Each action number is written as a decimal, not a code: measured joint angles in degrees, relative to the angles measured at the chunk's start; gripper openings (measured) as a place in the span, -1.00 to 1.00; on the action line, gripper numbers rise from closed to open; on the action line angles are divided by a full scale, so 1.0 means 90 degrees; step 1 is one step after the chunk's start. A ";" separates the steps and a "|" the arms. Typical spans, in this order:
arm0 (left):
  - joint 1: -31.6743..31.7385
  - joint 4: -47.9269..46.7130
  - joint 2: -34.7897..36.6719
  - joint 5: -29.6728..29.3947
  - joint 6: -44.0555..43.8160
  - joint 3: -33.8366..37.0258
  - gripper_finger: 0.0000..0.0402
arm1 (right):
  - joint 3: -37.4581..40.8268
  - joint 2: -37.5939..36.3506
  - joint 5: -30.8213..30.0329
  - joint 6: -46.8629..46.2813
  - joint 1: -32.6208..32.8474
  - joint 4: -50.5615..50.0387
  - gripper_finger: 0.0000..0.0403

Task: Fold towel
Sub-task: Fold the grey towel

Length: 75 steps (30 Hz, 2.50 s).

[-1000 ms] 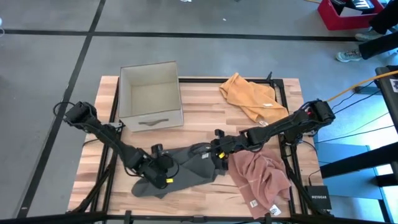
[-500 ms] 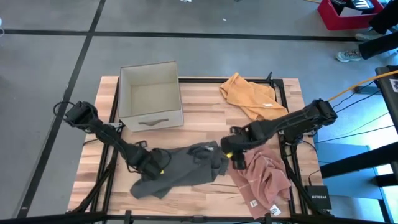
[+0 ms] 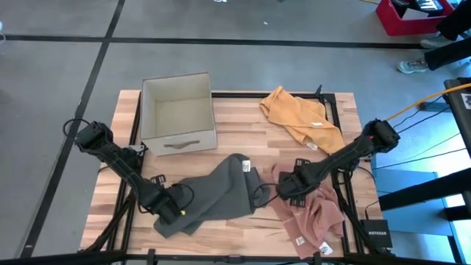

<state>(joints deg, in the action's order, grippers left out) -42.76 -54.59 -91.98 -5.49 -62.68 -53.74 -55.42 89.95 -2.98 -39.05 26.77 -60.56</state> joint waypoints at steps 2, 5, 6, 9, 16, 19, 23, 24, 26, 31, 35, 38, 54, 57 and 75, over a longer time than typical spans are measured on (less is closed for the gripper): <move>0.0023 0.0057 0.0000 -0.0020 0.0038 -0.0002 -0.96 | 0.0435 -0.0002 0.0073 0.0095 -0.0163 0.0443 0.58; 0.0031 0.0055 0.0000 -0.0087 0.0064 -0.0002 -0.96 | 0.1018 0.0000 0.0139 0.0402 -0.0444 0.1515 0.62; 0.0037 0.0053 0.0002 -0.0115 0.0076 -0.0002 -0.96 | 0.1160 -0.0010 0.0226 0.0544 -0.0538 0.1790 0.61; 0.0041 0.0065 0.0002 -0.0128 0.0134 -0.0002 -0.96 | 0.1466 -0.0051 0.0230 0.0932 -0.0770 0.2446 0.48; 0.0041 0.0194 0.0002 -0.0518 0.0175 -0.0002 -0.96 | 0.1455 -0.0082 -0.1219 0.1481 -0.1220 0.2592 -0.51; 0.0041 0.0190 0.0002 -0.0591 0.0176 -0.0005 -0.96 | 0.1322 -0.0190 -0.2166 0.1683 -0.1383 0.1997 -0.91; 0.0041 0.0190 0.0002 -0.0605 0.0176 -0.0005 -0.96 | 0.0562 -0.0503 -0.3776 0.1729 -0.1404 0.0418 -0.93; 0.0041 0.0189 0.0002 -0.0605 0.0182 -0.0005 -0.96 | 0.0332 -0.0560 -0.4123 0.1741 -0.1396 -0.0014 -0.95; 0.0041 0.0187 0.0002 -0.0619 0.0230 -0.0005 -0.96 | -0.0249 -0.0726 -0.4892 0.1777 -0.1397 -0.0625 -0.96; 0.0053 0.0190 0.0002 -0.0658 0.0227 -0.0005 -0.96 | -0.1540 -0.1022 -0.6652 0.2063 -0.1763 -0.1672 -0.97; 0.0053 0.0189 0.0002 -0.0664 0.0151 -0.0005 -0.96 | -0.2228 -0.1316 -0.6965 0.2839 -0.2538 -0.1754 -0.97; 0.0049 0.0190 0.0002 -0.0664 0.0147 -0.0005 -0.96 | -0.2403 -0.1527 -0.6854 0.3388 -0.3291 -0.1762 -0.98; 0.0049 0.0224 0.0002 -0.0661 0.0150 -0.0005 -0.96 | -0.1312 -0.1960 -0.3429 0.3240 -0.6634 -0.0990 -0.50; 0.0049 0.0229 0.0002 -0.0658 0.0198 -0.0005 -0.96 | -0.1555 -0.1953 -0.2801 0.3365 -0.6780 -0.1474 -0.21; -0.0276 -0.0620 0.0133 -0.0677 -0.0093 -0.0845 -0.96 | -0.1234 -0.2161 0.0144 0.3465 -0.4663 0.2248 0.31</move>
<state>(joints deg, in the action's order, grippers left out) -45.25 -60.18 -90.79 -11.59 -63.52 -61.34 -66.52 70.51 -1.68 -7.86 -15.19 -40.33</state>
